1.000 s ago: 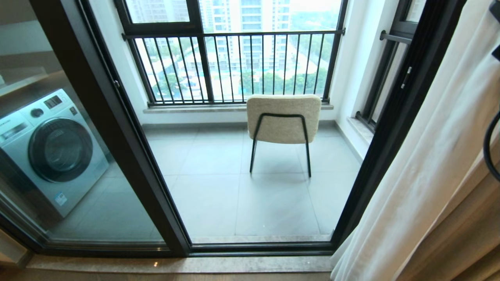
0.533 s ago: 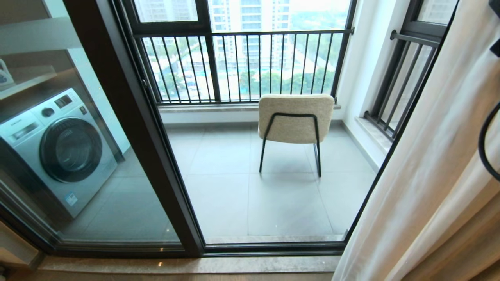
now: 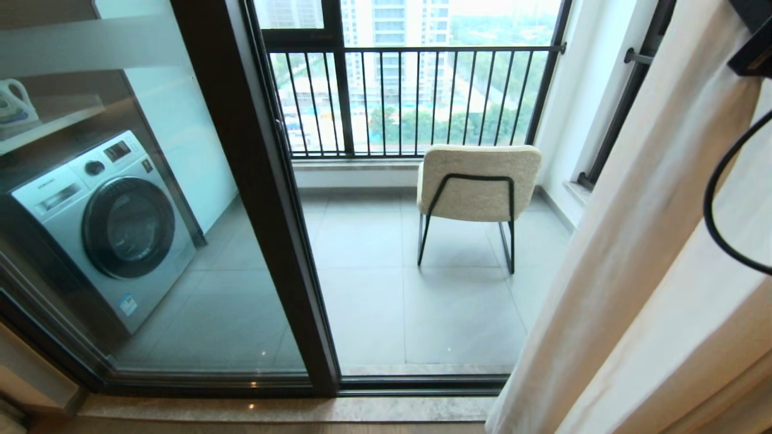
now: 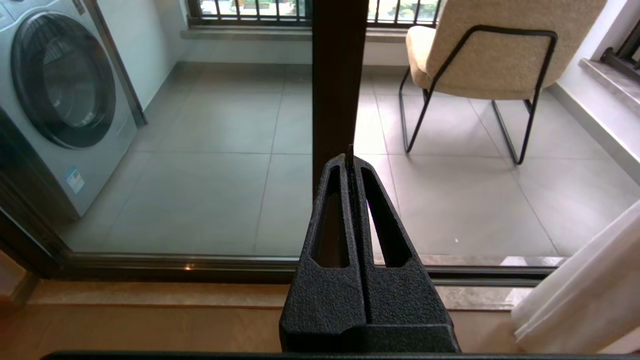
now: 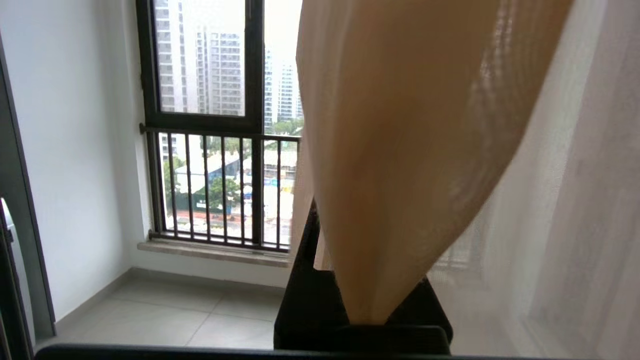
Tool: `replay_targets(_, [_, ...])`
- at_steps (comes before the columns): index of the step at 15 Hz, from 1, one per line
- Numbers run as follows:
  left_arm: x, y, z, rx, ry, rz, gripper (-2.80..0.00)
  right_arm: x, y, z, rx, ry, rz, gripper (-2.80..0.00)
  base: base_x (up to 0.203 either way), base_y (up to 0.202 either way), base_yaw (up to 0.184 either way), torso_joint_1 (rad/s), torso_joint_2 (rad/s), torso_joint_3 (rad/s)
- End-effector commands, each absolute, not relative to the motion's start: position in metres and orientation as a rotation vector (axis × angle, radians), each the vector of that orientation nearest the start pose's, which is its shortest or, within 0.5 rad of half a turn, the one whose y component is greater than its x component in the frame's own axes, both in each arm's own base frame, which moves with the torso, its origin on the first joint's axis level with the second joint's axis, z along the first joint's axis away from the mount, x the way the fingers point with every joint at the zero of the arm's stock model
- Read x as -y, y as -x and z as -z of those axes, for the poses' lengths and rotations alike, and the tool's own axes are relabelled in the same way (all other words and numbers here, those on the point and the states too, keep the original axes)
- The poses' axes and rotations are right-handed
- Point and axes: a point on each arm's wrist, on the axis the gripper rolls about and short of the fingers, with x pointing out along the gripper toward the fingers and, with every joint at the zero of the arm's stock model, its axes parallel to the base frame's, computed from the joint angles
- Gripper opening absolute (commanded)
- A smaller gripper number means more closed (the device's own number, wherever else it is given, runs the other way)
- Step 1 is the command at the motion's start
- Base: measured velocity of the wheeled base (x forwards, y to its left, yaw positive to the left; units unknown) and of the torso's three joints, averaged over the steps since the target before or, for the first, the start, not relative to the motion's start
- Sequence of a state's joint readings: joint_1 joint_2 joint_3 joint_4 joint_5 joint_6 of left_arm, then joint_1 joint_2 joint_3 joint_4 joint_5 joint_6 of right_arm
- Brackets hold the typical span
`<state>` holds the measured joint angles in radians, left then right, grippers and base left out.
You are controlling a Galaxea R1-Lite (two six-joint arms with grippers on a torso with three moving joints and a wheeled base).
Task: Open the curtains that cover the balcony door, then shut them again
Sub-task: Close the inner curtains on both sides
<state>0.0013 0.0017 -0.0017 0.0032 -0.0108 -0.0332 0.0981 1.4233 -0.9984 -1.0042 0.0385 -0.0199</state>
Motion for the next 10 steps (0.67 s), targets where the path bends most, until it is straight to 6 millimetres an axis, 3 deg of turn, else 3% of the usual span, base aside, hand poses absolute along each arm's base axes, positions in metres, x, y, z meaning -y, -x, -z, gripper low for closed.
replay_targets(1, [0.000,0.023,-0.076,-0.003,0.034,0.009,-2.80,-0.027,-0.244,-0.347,0.572,-0.007,-0.137,-2.80,0.000,0.186,-0.002,-0.006,0.00,0.004])
replay_targets(6, [0.000,0.023,-0.076,-0.003,0.034,0.009,-2.80,-0.032,-0.256,-0.360,0.637,-0.063,-0.164,-2.80,0.000,0.191,0.001,0.001,0.00,0.001])
replay_targets(10, [0.000,0.023,-0.076,-0.003,0.032,0.009,-2.80,-0.037,-0.264,-0.357,0.627,-0.069,-0.181,-2.80,0.000,0.188,0.001,0.003,0.00,0.002])
